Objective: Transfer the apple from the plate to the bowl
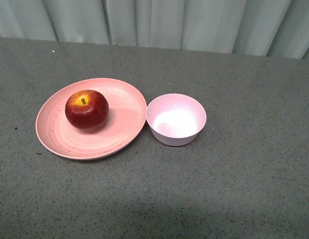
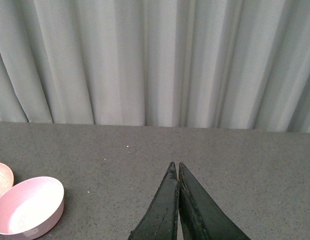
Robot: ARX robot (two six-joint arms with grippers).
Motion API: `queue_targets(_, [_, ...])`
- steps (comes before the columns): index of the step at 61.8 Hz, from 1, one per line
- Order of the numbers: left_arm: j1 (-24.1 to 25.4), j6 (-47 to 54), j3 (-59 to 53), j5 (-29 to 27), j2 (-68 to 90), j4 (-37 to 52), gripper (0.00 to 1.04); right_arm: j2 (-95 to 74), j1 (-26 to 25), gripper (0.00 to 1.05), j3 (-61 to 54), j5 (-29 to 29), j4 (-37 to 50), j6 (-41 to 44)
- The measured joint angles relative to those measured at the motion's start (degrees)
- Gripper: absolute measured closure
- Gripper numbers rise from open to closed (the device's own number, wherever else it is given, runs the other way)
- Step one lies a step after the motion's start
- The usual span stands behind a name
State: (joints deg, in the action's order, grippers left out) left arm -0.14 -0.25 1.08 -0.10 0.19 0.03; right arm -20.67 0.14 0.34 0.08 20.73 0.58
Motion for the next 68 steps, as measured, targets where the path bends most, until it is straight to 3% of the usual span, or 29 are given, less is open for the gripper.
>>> queue_targets(29, [0.0, 0.0, 0.0, 0.0, 0.0, 0.0, 0.07, 10.7, 0.0, 1.04, 0.0, 0.0, -10.5, 0.0])
queue_targets(34, [0.0, 0.0, 0.0, 0.0, 0.0, 0.0, 0.07, 18.2, 0.0, 1.04, 0.0, -0.1, -20.0, 0.0])
queue_targets(51, [0.0, 0.0, 0.0, 0.0, 0.0, 0.0, 0.07, 20.4, 0.0, 1.04, 0.0, -0.1, -20.6, 0.0])
queue_targets(60, [0.0, 0.0, 0.0, 0.0, 0.0, 0.0, 0.07, 20.4, 0.0, 0.81, 0.0, -0.1, -20.6, 0.0])
queue_targets(68, [0.0, 0.0, 0.0, 0.0, 0.0, 0.0, 0.07, 20.4, 0.0, 0.47, 0.0, -0.1, -20.6, 0.0])
